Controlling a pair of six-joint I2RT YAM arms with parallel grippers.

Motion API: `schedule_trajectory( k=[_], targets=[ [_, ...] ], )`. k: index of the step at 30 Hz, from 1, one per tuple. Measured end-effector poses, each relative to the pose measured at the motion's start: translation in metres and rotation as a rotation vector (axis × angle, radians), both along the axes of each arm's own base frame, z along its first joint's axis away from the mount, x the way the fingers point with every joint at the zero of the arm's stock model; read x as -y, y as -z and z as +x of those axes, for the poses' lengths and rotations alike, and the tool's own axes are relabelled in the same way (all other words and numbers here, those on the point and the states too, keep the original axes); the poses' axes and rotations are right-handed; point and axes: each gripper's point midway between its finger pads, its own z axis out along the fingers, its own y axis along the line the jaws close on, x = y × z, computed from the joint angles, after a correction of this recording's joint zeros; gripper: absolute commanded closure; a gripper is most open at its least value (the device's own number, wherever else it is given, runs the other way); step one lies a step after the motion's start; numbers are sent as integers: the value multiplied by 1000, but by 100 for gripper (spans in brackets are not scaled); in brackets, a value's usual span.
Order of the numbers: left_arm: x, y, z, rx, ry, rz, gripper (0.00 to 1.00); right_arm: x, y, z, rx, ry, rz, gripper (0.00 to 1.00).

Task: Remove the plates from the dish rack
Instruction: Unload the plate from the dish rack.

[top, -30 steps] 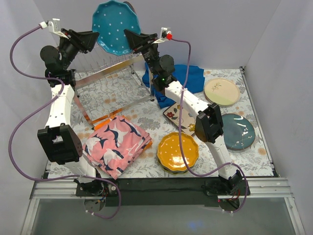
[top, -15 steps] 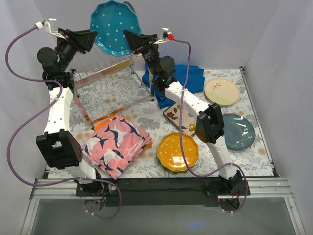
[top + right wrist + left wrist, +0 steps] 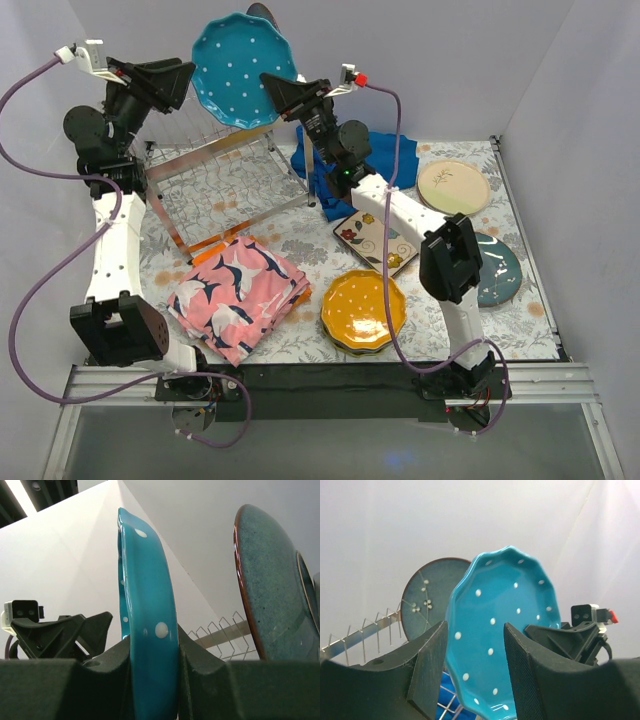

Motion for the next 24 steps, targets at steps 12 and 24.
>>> schedule_trajectory(
  k=[12, 24],
  targets=[
    [4, -29, -48, 37, -38, -11, 51, 36, -13, -34, -77, -76, 40, 99],
    [7, -8, -65, -103, -47, -11, 36, 121, 11, -69, -223, -94, 51, 99]
  ],
)
